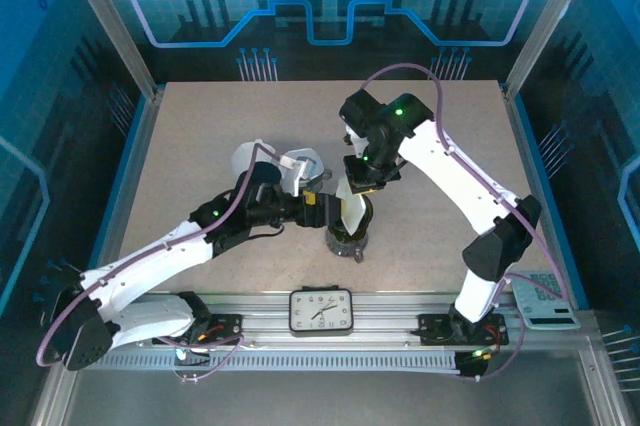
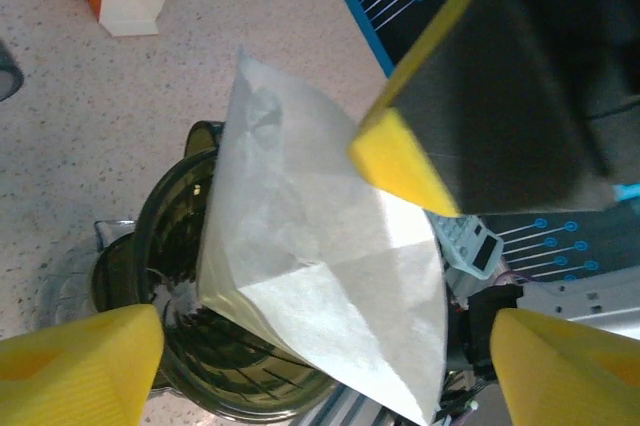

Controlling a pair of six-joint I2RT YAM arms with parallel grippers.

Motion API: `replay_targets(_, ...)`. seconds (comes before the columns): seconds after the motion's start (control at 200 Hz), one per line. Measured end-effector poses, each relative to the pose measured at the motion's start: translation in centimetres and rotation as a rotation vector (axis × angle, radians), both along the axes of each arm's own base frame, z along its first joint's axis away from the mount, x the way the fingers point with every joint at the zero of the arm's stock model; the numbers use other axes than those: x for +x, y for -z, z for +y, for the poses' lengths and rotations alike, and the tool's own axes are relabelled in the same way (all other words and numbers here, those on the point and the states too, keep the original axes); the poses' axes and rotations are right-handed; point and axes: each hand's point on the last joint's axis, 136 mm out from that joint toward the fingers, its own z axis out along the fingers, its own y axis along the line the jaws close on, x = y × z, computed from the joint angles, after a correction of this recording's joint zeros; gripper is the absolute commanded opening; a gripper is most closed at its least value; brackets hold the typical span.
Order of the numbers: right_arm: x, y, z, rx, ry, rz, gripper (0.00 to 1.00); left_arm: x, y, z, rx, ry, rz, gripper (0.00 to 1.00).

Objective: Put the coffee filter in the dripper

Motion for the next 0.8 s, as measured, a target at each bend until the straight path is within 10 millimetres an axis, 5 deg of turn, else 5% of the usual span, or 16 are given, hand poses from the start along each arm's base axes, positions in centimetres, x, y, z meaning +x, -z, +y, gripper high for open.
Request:
replay_targets(0.14,-0.4,-0.2,-0.2,0.009,-0.004,-0.015,0.21,0.2,1.0,0.1,0.034,-0.011,0.031,0.71)
replay_targets(0.335,-0.9,-0.5,-0.6,0.018,0.005,-0.094,0.47,0.1,1.2,0.2,0.046,-0.013,0.039,0.75)
replay_targets(0.61,-3.3,-1.8,-0.7,0.104,0.021,-0.361,0.54,0.2,1.2,0.2,0.043,-0.016,0.043,0.77)
replay_targets(0.8,-3.2,-1.8,0.3,0.139,0.041,-0.482,0.57,0.2,1.0,1.1,0.061,-0.053,0.034,0.87)
